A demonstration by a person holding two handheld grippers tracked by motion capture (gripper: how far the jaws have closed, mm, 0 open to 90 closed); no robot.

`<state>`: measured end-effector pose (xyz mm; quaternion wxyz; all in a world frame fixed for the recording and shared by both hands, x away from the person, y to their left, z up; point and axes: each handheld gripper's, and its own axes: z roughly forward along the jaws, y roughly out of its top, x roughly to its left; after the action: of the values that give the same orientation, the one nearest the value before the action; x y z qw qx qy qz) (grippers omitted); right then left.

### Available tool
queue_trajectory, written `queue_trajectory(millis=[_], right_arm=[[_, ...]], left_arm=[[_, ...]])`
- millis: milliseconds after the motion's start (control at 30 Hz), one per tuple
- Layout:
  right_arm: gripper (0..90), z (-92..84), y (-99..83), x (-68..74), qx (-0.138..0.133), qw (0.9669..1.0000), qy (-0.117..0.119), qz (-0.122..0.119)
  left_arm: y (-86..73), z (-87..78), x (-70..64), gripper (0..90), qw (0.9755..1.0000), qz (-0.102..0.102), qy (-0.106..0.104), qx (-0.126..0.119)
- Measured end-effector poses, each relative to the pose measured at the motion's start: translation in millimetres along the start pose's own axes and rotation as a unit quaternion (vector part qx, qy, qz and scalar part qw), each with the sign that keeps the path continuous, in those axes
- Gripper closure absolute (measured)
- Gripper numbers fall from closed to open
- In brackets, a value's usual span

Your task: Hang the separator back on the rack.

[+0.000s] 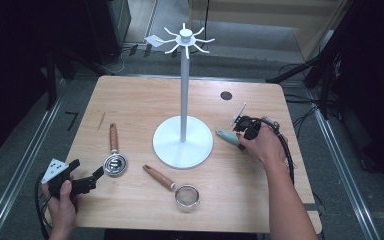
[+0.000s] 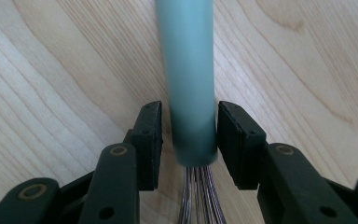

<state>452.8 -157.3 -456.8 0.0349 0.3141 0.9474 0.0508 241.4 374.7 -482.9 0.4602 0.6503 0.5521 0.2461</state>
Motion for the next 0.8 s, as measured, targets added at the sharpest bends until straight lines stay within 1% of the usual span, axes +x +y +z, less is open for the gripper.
queue_trajectory(millis=[100,133,167,300,333,367,433,467,500,533,633,667,700,767,800], right_arm=[[66.4,1.5,3.4,2.2,0.008,1.0,-0.004,-0.001],[68.1,3.8,4.8,2.1,0.01,0.9999,-0.003,-0.006],[68.1,5.1,5.0,2.1,0.012,0.9999,0.001,-0.004],[68.5,5.6,4.9,1.5,0.008,0.9999,0.005,-0.004],[68.2,6.0,5.5,1.1,0.008,0.9999,0.012,0.006],[68.6,6.2,6.2,0.9,0.013,0.9997,0.018,0.007],[68.6,5.9,8.7,2.2,0.025,0.9996,0.01,-0.004],[68.6,5.9,8.7,2.2,0.025,0.9996,0.01,-0.004],[68.8,6.2,11.1,3.9,0.033,0.9994,0.005,-0.004],[69.2,6.0,11.7,5.1,0.034,0.9994,0.003,-0.004],[70.1,6.4,13.5,4.7,0.041,0.9992,0.005,-0.005],[70.2,6.2,14.1,4.9,0.046,0.9988,0.008,-0.013],[70.2,6.2,14.1,4.9,0.046,0.9988,0.008,-0.013],[70.3,6.6,16.8,6.8,0.058,0.9982,0.006,-0.011],[70.5,6.7,18.2,7.5,0.061,0.9981,0.007,-0.004]], left_arm=[[0.0,-0.1,0.1,0.0,1.0,0.0,0.0,0.0],[0.0,-0.1,0.4,0.0,1.0,-0.001,-0.001,-0.001],[0.0,0.0,0.4,0.0,1.0,-0.002,-0.001,-0.001],[0.0,0.2,0.3,0.0,1.0,-0.003,0.0,-0.001],[0.0,0.2,0.4,0.0,1.0,-0.003,0.0,0.0],[0.0,0.2,0.3,0.0,1.0,-0.003,0.0,-0.001],[0.0,0.2,0.2,0.0,1.0,-0.003,0.0,-0.001],[0.0,0.2,0.2,0.0,1.0,-0.003,0.0,-0.001],[0.0,0.0,0.4,0.0,1.0,-0.002,0.0,-0.001],[-0.1,0.1,0.5,0.0,1.0,-0.003,0.001,-0.001],[-0.1,0.1,0.4,0.0,1.0,-0.003,0.0,-0.002],[-0.2,0.0,0.5,0.0,1.0,-0.003,0.0,-0.002],[-0.2,0.0,0.5,0.0,1.0,-0.003,0.0,-0.002],[-0.1,0.1,0.6,0.0,1.0,-0.004,0.0,-0.003],[-0.1,0.1,1.0,0.0,1.0,-0.004,0.0,-0.002]])
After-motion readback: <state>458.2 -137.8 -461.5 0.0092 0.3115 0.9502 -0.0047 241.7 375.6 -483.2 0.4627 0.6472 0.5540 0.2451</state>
